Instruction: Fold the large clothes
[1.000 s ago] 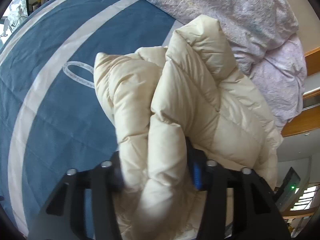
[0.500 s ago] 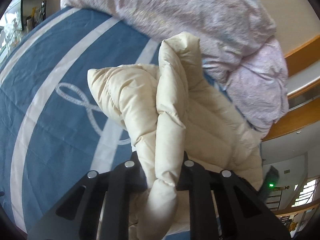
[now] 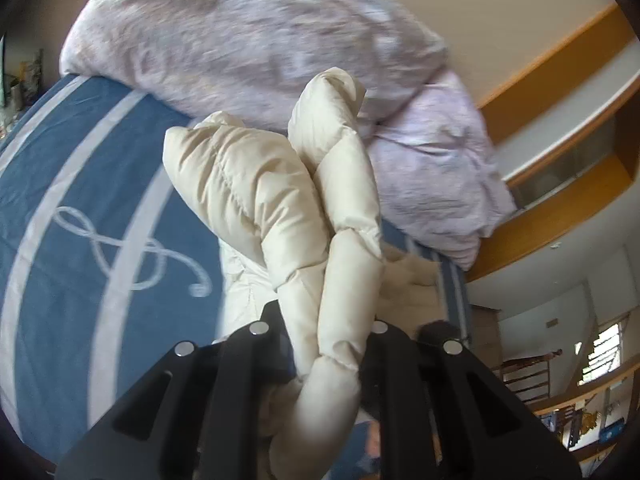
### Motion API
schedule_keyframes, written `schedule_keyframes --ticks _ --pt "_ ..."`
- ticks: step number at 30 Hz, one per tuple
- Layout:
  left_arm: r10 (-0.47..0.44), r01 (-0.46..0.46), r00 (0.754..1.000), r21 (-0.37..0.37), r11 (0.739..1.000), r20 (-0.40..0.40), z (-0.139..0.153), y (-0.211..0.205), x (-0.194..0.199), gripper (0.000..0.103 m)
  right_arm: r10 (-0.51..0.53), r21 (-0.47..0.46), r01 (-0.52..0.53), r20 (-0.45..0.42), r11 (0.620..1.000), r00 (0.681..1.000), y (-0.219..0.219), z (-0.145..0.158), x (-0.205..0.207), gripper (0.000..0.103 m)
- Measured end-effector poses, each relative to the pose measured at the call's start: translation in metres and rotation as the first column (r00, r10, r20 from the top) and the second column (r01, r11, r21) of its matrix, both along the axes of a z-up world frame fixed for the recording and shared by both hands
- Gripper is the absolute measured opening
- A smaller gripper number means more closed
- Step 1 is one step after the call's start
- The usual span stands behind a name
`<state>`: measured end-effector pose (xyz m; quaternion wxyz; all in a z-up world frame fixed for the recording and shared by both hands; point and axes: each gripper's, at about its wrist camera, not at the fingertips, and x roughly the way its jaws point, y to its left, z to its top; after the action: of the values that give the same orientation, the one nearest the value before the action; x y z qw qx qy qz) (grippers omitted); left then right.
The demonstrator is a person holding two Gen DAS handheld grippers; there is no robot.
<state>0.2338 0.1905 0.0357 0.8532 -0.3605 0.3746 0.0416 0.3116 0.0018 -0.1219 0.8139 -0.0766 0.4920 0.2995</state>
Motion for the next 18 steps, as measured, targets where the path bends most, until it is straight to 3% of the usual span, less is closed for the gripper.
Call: schedule_keyframes --ticks 4,9,18 --pt "-0.02 0.021 0.999 -0.02 1.0 0.039 0.017 -0.033 0.011 0.015 0.006 0.015 -0.005 -0.019 1.0 1.0 -0.01 0.006 0.002 0.055" --pt "-0.028 0.027 0.999 0.008 1.0 0.042 0.024 -0.073 0.027 0.015 0.004 0.06 -0.001 -0.041 0.998 0.999 -0.034 0.021 0.004 0.055" --pt "-0.07 0.068 0.997 0.059 0.996 0.019 0.024 -0.132 0.054 0.016 -0.02 0.092 0.017 0.03 0.996 0.999 -0.108 0.048 -0.016 0.055"
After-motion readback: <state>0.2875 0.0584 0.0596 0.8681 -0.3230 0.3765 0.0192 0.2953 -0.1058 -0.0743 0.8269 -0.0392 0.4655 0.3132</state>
